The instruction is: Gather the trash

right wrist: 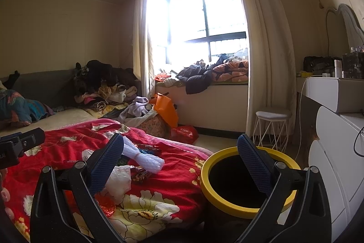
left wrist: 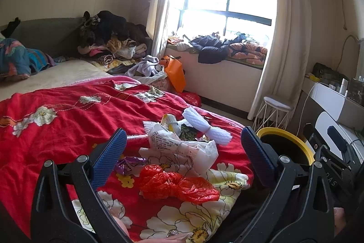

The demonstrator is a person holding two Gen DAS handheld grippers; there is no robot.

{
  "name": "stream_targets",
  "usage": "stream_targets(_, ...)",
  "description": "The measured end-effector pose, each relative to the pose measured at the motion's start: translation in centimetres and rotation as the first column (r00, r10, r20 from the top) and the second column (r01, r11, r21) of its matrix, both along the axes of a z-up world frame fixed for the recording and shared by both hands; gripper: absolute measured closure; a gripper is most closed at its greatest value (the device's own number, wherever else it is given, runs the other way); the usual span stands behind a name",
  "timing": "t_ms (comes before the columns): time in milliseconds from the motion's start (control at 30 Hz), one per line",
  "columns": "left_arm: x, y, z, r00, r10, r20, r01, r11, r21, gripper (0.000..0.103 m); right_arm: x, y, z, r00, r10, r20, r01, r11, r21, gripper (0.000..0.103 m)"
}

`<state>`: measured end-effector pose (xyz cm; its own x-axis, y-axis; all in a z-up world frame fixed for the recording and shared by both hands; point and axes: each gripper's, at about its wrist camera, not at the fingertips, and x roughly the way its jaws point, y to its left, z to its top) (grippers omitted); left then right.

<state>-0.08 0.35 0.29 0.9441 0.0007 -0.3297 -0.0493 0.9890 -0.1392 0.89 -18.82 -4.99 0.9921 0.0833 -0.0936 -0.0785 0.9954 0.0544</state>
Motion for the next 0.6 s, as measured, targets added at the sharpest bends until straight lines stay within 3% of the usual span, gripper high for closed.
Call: stream_targets(600, -0.05, -0.2, 0.67, 1.0, 0.006, 0.001, -0.006, 1.0, 0.003, 0.01, -0.08, 0.02, -0.06, 1.0, -0.002, 0.003, 0.002, 1.0, 0.0, 0.006)
